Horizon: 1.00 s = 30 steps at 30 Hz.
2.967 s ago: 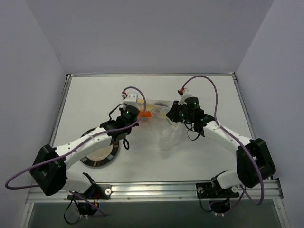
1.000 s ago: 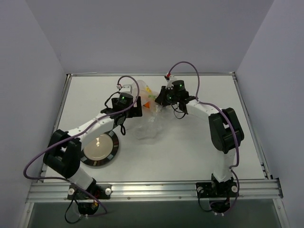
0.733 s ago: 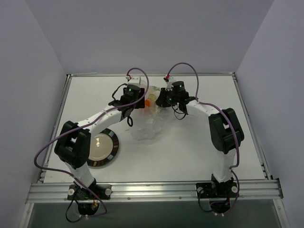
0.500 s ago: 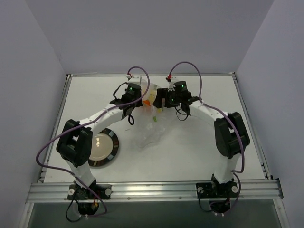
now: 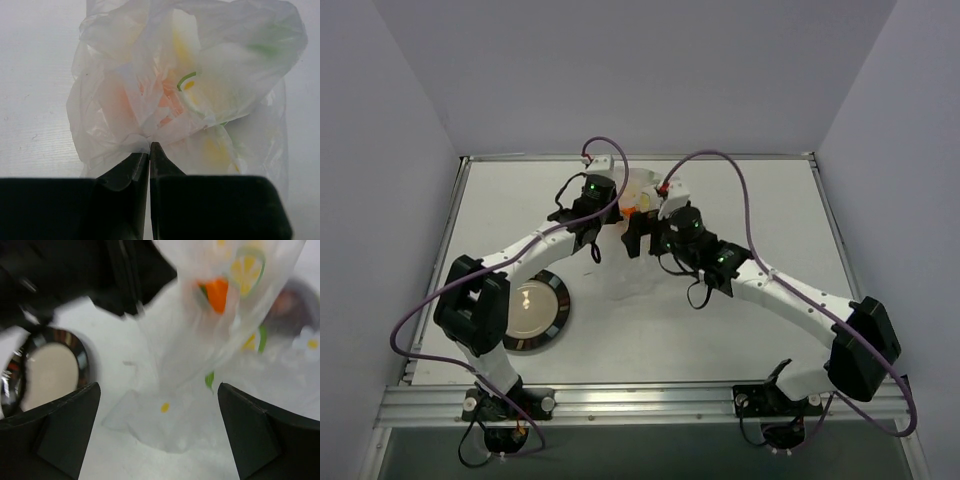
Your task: Take the fake fruits out of the plastic bag
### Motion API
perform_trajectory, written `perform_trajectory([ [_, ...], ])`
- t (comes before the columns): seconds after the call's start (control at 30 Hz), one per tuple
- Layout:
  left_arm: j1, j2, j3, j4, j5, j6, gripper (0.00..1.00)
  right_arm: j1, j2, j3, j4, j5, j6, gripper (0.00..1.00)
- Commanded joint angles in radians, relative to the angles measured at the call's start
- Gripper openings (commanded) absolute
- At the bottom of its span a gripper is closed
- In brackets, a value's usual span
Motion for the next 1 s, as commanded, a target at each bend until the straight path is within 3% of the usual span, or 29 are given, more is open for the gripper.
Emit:
perform_trajectory([
  [0.0,-0.002,-0.078,-0.003,0.052,0.016,-0.030,0.02,0.040,0.049,-0.128,0.007,0.132,0.124,1.00],
  [0.13,-0.003,-0.108,-0.013,0.043,0.008,-0.035,0.02,0.012,0.140,-0.152,0.036,0.210,0.134,0.96],
  [0.2,-0.003,-0.135,-0.025,0.035,-0.004,-0.035,0.02,0.002,0.170,-0.162,0.079,0.236,0.130,0.72],
  [0.23,-0.002,-0.144,-0.030,0.027,-0.009,-0.033,0.02,0.000,0.175,-0.167,0.094,0.235,0.126,0.37],
  [0.33,-0.003,-0.198,-0.044,0.012,-0.041,-0.024,0.02,0.041,0.157,-0.175,0.136,0.153,0.078,0.00],
  [0.4,-0.002,-0.250,-0.053,-0.031,-0.052,-0.025,0.02,0.093,0.105,-0.143,0.064,0.129,0.036,0.00],
  [0.57,-0.003,-0.381,-0.090,-0.083,-0.093,-0.036,0.02,0.366,-0.123,-0.072,-0.136,0.054,-0.006,0.00],
  [0.63,-0.006,-0.425,-0.095,-0.100,-0.096,-0.042,0.02,0.385,-0.196,-0.096,-0.186,0.069,0.035,0.00],
  [0.73,-0.011,-0.445,-0.118,-0.103,-0.072,-0.067,0.02,0.341,-0.296,-0.179,-0.217,0.149,0.066,0.00],
  [0.77,-0.017,-0.441,-0.133,-0.103,-0.073,-0.070,0.02,0.274,-0.323,-0.205,-0.217,0.133,0.095,0.00],
  [0.97,-0.022,-0.388,-0.191,-0.060,-0.049,-0.099,0.02,0.111,-0.337,-0.371,-0.217,0.206,0.170,0.00],
])
